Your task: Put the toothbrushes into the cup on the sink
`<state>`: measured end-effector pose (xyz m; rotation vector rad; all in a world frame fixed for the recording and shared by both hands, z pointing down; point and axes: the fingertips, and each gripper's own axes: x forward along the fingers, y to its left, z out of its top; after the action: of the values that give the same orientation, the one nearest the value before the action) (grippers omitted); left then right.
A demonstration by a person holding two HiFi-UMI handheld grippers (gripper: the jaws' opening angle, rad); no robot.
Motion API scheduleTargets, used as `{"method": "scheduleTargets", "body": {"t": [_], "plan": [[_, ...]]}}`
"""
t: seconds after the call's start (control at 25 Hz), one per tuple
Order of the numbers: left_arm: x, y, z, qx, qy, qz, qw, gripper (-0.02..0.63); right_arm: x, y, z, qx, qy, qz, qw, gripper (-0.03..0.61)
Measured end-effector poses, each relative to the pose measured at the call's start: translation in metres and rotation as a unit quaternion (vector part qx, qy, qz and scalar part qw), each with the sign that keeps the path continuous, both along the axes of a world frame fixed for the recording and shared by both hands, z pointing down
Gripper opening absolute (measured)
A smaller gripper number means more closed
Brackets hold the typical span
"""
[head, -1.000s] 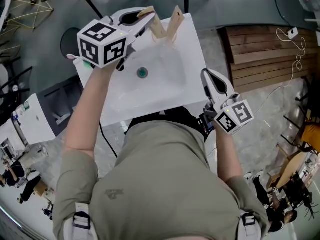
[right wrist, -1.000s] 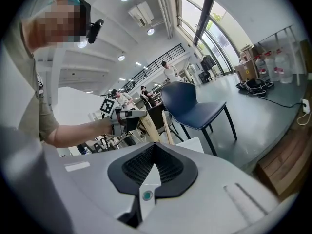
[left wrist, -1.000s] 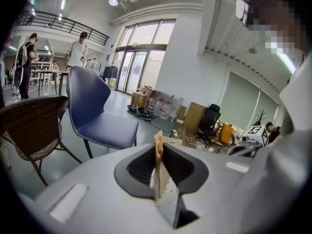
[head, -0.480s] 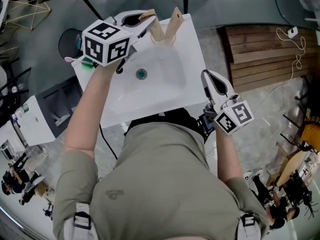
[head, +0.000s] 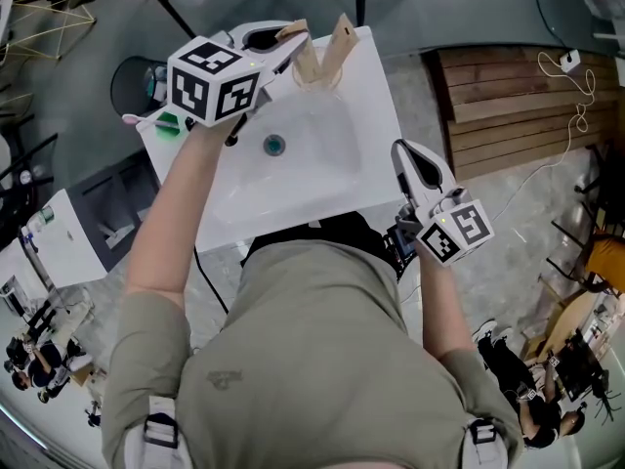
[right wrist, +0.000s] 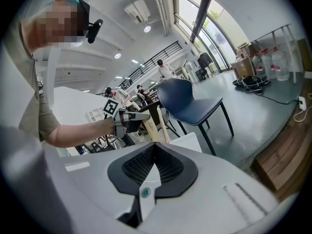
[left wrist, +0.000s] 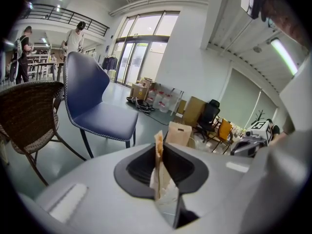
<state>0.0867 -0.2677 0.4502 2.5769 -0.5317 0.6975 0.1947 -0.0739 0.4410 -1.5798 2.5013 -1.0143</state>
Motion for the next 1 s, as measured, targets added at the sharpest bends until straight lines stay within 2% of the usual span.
{"method": "scheduleTargets", "body": {"t": [0.76, 1.0], "plan": [[0.002, -0.010, 0.011, -0.005, -0.026, 0.016, 0.9995, 0.051, -0.001, 0.004, 0.000, -0.005, 0.000, 0.014, 1.000, 0.011], [0.003, -0.010, 0.013, -0.002, -0.034, 0.037, 0.9987, 0.051, -0.004, 0.002, 0.000, -0.007, -0.002, 0.018, 1.000, 0.011]]}}
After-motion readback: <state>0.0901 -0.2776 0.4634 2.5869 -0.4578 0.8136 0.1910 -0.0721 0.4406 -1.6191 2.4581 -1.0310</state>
